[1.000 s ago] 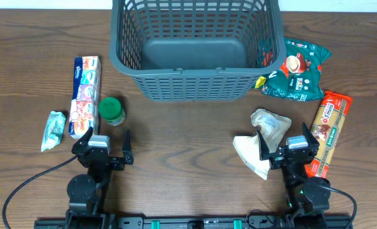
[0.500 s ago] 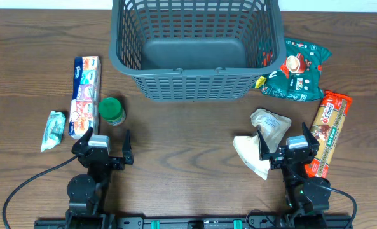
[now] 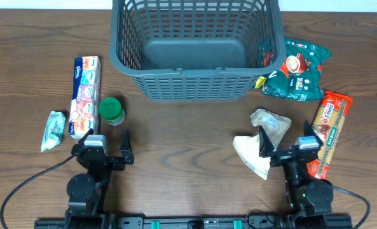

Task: Pack container
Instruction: 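Reach the right gripper to the clear plastic bag and grasp it, then lift the plastic bag with the right gripper and drop it into the basket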

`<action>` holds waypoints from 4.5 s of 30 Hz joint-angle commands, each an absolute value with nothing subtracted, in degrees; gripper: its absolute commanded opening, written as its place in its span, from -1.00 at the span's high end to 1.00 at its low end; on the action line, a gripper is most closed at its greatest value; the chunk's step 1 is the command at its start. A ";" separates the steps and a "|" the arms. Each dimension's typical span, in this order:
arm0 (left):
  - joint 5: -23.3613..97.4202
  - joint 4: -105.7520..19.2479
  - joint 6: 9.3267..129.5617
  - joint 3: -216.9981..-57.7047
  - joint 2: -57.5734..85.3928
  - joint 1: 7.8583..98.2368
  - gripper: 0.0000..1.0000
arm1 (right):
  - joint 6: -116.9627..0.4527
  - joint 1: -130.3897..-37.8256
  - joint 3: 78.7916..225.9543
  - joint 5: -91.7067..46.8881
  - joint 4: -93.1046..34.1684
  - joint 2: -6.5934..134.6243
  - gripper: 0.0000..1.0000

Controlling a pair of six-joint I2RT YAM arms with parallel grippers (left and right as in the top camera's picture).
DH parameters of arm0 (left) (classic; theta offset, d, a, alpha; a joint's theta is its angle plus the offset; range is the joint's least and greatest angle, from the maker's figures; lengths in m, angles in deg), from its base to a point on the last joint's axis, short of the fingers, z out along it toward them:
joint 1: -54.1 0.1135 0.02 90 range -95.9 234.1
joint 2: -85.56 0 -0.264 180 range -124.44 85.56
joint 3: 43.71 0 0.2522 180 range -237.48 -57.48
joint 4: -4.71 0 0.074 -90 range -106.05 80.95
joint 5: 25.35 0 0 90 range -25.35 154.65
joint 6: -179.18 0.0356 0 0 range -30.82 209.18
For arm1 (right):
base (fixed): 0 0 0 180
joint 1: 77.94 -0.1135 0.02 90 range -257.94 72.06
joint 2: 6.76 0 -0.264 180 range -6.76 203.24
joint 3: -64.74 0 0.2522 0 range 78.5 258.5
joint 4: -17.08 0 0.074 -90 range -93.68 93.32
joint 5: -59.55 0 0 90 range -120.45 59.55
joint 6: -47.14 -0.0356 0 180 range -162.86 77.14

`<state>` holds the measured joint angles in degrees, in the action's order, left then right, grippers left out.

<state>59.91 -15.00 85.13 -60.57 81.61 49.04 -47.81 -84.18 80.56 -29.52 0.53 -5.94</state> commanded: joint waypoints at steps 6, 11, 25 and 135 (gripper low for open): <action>59.76 -27.94 81.37 -73.62 73.24 48.77 -0.97 | -59.52 -84.27 100.30 -25.81 -22.40 2.41 -0.98; 59.74 -34.89 81.39 -84.50 63.71 48.77 -0.97 | -59.46 -84.25 117.19 -25.02 -38.77 15.55 -0.98; 58.84 -66.41 88.73 -121.92 36.21 48.77 -0.97 | -54.54 -84.18 153.70 -23.03 -65.06 44.09 -0.98; 62.34 -70.32 88.71 -127.03 29.83 48.77 -0.97 | -9.89 -97.71 216.12 -22.00 -50.07 105.25 0.98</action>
<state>61.86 -70.19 87.95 -126.03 29.83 48.99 -15.09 -96.16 215.46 -22.29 -50.48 100.68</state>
